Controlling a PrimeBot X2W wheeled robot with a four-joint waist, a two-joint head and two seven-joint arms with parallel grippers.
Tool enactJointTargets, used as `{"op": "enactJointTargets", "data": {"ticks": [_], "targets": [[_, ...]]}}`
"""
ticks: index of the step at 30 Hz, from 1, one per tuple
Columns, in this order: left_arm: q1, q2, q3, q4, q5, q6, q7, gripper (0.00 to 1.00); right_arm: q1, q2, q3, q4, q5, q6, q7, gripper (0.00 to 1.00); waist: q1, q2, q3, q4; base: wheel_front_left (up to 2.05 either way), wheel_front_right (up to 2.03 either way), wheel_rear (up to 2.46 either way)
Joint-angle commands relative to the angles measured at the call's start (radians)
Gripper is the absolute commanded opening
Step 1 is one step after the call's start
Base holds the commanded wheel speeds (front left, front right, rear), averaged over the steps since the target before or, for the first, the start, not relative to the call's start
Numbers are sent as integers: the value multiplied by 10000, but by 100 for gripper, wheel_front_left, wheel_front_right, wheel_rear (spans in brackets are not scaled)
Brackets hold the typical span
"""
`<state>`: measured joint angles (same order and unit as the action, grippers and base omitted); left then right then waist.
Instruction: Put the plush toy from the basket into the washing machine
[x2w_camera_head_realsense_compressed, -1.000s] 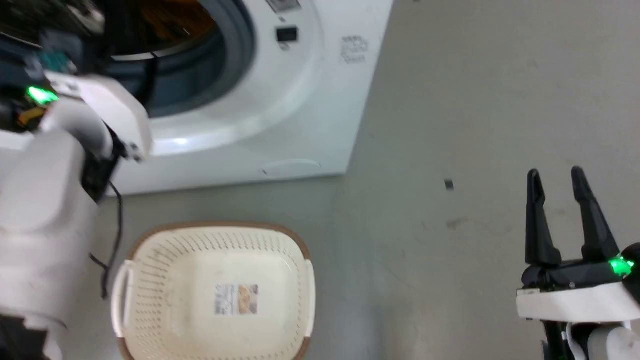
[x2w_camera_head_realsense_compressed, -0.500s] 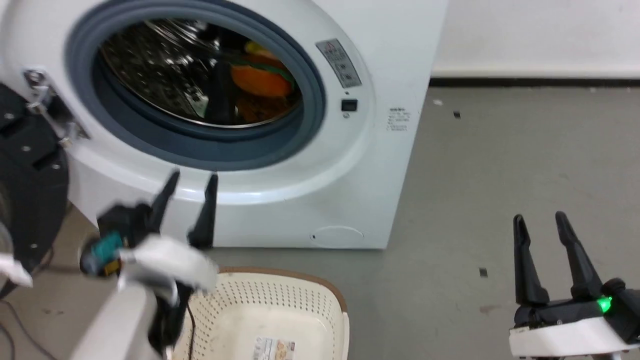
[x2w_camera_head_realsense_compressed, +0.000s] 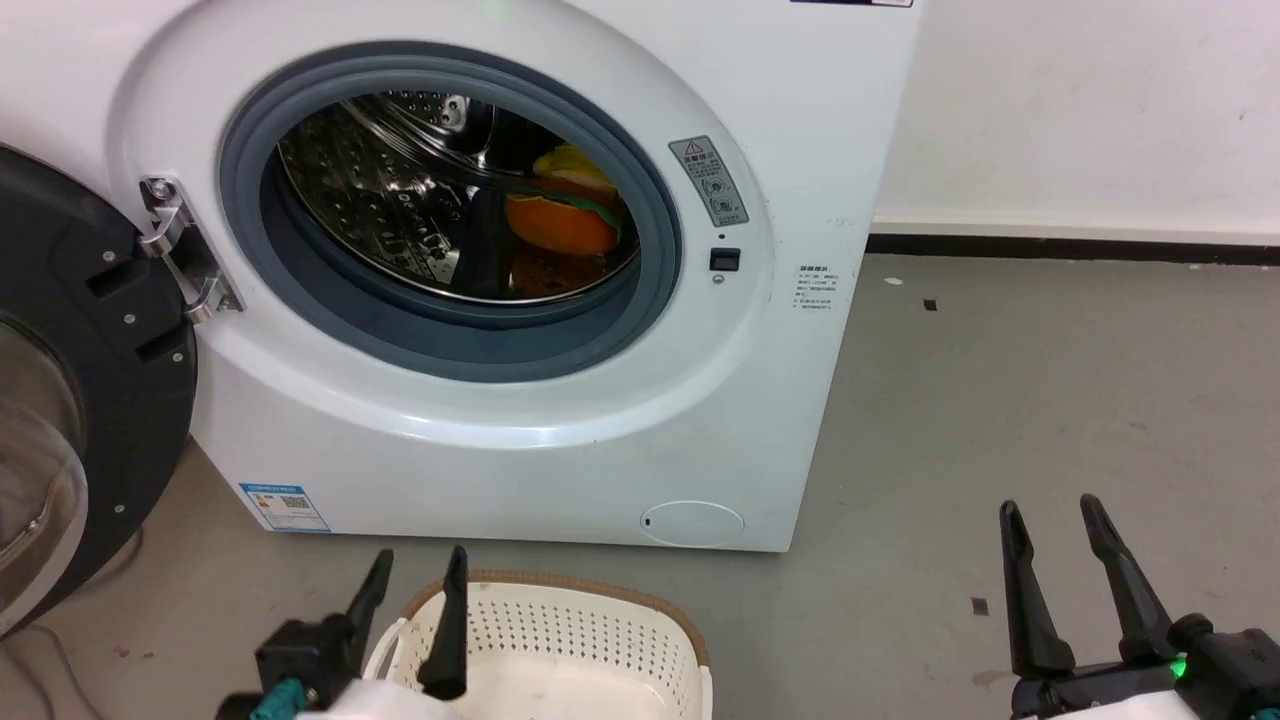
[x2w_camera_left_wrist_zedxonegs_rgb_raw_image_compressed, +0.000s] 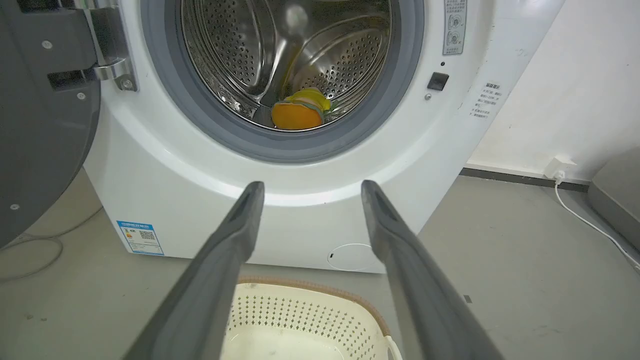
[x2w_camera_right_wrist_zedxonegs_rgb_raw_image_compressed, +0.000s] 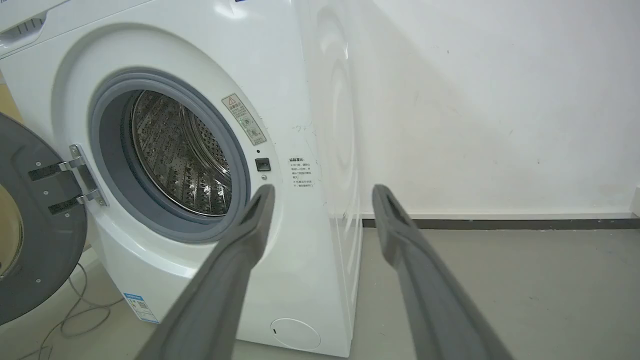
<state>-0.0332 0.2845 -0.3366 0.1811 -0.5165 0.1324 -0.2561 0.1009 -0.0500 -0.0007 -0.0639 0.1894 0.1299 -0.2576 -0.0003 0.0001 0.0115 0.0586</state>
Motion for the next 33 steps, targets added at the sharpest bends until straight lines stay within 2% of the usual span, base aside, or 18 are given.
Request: {"op": "enactJointTargets", "data": {"ticks": [1, 5, 6, 33], "targets": [[280, -146, 12, -106, 206, 107, -50, 100, 192, -3, -7, 75, -63, 8, -42, 100, 3, -1, -67, 2, 0, 0, 0], [592, -378, 180, -328, 489, 184, -53, 100, 261, -3, -16, 125, -22, 8, -42, 100, 3, -1, -103, 4, 0, 0, 0], [548, -399, 190, -315, 474, 153, -2, 0, 140, 0, -4, 111, 5, 0, 2, 0, 3, -1, -104, 4, 0, 0, 0], [518, -771, 771, -591, 1320, -115, 473, 0, -71, 0, 3, 210, -335, 1, 471, 0, 3, -1, -109, -104, 0, 0, 0]]}}
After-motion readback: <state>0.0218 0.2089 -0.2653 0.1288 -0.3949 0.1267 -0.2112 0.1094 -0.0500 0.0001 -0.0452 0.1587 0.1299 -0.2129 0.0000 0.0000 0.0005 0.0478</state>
